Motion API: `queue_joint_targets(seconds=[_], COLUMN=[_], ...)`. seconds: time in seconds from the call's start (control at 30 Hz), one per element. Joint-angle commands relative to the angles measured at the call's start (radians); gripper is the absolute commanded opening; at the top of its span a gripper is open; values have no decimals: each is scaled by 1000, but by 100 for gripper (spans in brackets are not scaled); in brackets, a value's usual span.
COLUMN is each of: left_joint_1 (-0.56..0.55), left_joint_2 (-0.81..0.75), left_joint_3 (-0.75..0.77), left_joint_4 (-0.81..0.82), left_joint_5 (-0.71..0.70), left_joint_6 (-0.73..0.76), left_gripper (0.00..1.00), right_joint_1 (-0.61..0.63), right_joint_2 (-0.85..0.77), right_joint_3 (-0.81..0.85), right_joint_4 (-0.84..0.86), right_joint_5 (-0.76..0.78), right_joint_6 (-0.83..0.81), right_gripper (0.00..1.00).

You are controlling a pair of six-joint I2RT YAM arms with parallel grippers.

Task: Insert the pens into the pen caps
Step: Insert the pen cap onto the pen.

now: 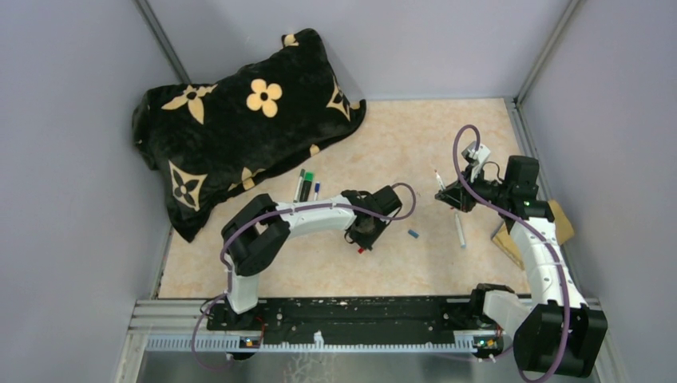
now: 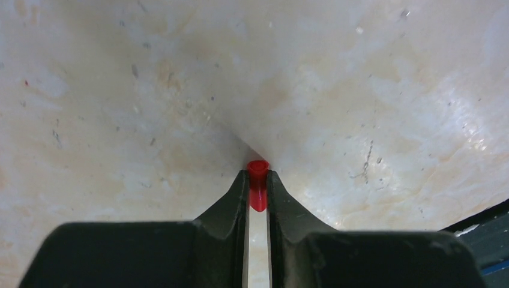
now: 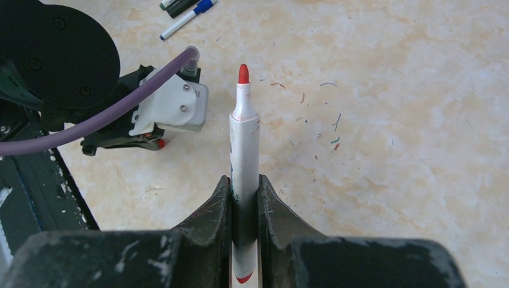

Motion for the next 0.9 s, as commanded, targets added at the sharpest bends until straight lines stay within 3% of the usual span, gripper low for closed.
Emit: queue_joint_targets(seconds=[0.0, 0.3, 0.6, 0.7, 0.87], left_joint_1=[2, 2, 3, 7, 20], left_joint_2=[12, 47, 120, 124, 35], left_joint_3=[-79, -63, -56, -55, -53], left_joint_4=[-108, -173, -161, -146, -85], left_joint_5=[-11, 5, 36, 32, -4], left_joint_6=[-13, 1, 36, 38, -6], left_gripper=[19, 29, 15, 0, 0], right_joint_1=[-13, -14, -14, -15, -14], right_joint_2=[-15, -16, -19, -20, -23], right_joint_3=[11, 11, 12, 11, 9], right_joint_4=[42, 42, 40, 38, 29], right_joint_5=[-31, -32, -35, -45, -89], right_joint_6=[2, 2, 1, -3, -19], right_gripper=[0, 0, 0, 0, 0])
